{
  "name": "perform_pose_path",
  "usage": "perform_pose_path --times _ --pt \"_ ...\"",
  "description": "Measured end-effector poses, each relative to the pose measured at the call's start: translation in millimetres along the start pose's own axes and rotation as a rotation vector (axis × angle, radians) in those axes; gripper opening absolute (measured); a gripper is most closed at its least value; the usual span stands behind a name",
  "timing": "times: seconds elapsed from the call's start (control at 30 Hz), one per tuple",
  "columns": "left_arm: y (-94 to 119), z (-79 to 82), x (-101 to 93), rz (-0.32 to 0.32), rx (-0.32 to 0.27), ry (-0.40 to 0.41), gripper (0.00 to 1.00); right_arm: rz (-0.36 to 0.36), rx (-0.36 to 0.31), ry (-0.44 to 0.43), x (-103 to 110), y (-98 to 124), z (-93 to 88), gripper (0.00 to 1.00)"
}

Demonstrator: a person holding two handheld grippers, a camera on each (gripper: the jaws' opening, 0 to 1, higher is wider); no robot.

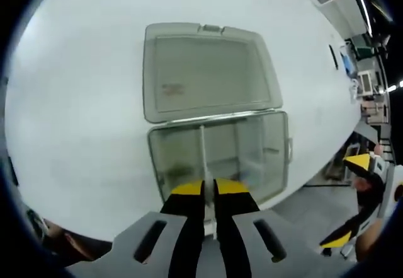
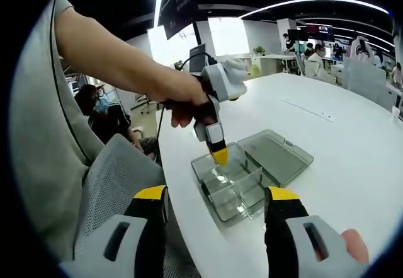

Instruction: Insert the divider into the dual guide fixture by aligning both edges with the guide slots and pushing it downward to the bottom, including one-sided entry, uneven engagement, binding, and posture correction.

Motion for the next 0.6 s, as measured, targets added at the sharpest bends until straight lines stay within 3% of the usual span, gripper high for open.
perform_pose_path --times 0.6 --pt "-5.7 7.3 -7.5 0.162 0.09 -0.137 0.02 -0.002 0.003 -0.001 1.8 -0.1 -1.3 0.59"
Point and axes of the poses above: the point that each gripper's makers call its tool centre point, and the gripper's own axes: y roughly backward along the fingers, x roughly to its left, z roughly out of its top, the point moved 4 cm from there along y, roughly backward along the fingers, and after that the axes turned 15 degrees about x, right-handed, at the moved point
